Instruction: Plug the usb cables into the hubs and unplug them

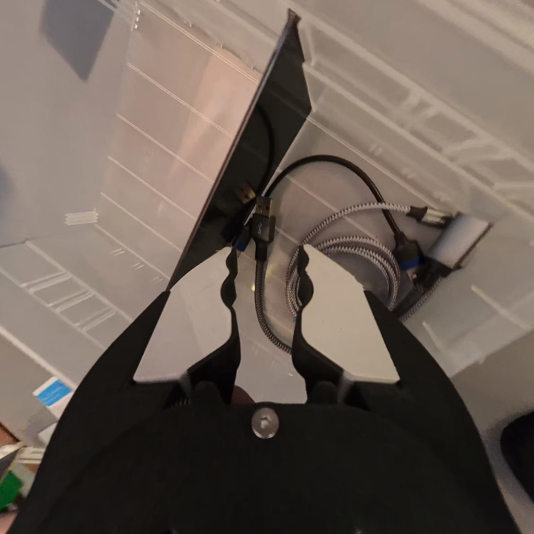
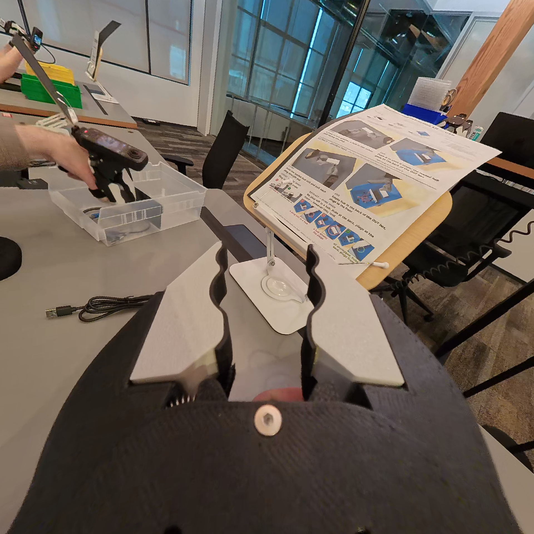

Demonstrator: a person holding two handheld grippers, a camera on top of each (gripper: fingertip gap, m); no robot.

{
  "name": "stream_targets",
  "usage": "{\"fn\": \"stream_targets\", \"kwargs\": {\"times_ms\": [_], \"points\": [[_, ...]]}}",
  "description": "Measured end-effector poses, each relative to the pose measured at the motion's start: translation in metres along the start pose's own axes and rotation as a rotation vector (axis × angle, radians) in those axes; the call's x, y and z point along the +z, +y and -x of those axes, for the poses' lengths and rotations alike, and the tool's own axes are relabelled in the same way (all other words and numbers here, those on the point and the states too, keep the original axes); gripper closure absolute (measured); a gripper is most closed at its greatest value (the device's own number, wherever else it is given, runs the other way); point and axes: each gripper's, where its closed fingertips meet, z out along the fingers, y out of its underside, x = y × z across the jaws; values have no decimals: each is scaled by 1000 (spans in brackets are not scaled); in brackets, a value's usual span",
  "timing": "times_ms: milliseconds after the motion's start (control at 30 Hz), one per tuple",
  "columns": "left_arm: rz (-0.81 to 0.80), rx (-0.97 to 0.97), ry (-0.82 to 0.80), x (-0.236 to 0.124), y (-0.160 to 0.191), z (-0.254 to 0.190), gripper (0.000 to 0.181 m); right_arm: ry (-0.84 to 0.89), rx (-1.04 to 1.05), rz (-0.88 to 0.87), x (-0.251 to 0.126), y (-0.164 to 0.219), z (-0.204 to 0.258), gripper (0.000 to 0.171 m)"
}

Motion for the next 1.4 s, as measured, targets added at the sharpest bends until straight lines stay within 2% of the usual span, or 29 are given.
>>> {"fn": "stream_targets", "kwargs": {"times_ms": [167,300,500,700,1033,1400], "points": [[24,-56,-19,22,3,1,140,10,8,-8,-3,0,-5,118],[-29,-111,-24,29,-2,5,163,11,8,-8,-3,0,-6,118],[-90,-82,-100,19,-2,10,164,13,6,-13,-5,-2,-6,118],[-246,-49,-173,-32,-9,17,165,6,1,-14,-4,-3,-3,118],[-591,-56,-404,-164,-21,41,165,-5,-12,-32,-6,-12,4,119],[-721,-11,-611,-263,-46,59,165,-5,-17,-58,-12,-21,5,118]]}}
